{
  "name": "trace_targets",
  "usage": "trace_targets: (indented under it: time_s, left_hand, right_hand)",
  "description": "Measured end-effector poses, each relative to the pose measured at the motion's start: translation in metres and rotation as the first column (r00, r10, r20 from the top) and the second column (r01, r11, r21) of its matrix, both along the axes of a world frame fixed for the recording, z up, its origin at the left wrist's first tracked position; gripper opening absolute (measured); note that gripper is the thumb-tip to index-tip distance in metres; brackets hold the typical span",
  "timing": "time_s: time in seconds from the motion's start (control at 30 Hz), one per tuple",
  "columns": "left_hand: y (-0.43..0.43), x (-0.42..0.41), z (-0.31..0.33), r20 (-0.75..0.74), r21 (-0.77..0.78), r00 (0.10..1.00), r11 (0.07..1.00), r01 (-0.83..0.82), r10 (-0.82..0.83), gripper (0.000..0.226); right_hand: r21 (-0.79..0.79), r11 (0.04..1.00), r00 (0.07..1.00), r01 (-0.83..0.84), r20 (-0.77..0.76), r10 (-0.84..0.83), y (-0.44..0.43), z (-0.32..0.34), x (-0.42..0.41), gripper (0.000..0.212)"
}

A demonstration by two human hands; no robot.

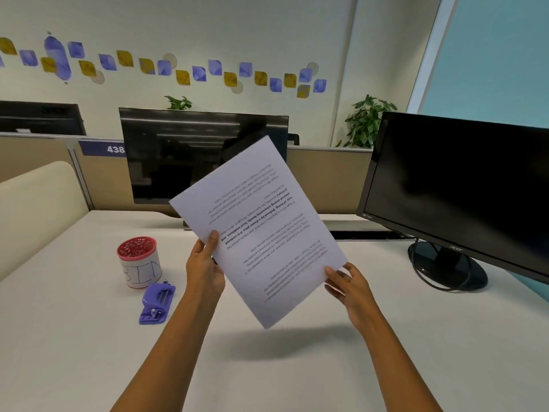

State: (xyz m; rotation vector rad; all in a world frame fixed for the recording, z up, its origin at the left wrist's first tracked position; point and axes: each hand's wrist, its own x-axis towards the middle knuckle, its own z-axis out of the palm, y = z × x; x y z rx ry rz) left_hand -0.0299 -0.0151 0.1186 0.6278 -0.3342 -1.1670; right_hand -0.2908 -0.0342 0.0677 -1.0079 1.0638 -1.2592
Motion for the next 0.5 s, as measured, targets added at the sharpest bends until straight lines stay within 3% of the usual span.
trace_targets:
  time_s: [0.1,0.27,0.4,0.5]
  left_hand:
    - [-0.003,-0.014,-0.007,-0.13,-0.03,0.992,1.0,0.006,-0.01,0.02]
    - [0.001,-0.029,-0.018,-0.138,-0.023,0.989,0.998,0.054,-0.057,0.031]
    - [0.002,0.001,-0.019,0.04,0.017,0.999,1.0,0.005,-0.006,0.036]
    - [0.006,0.028,-0.015,0.326,0.108,0.944,0.994,0.002,-0.037,0.037]
  right_hand:
    - [0.058,0.993,0.961,-0.098,0.265,0.079,0.006,0.0,0.02,0.045]
    - [-0.02,0.995,0.955,-0.095,0.28,0.096,0.004,-0.001,0.036,0.036]
    - [-0.105,0.993,0.976,-0.056,0.203,0.076,-0.001,0.008,0.016,0.052]
    - [-0.138,0.988,0.993,-0.075,0.085,0.087,-0.003,0.014,-0.006,0.073]
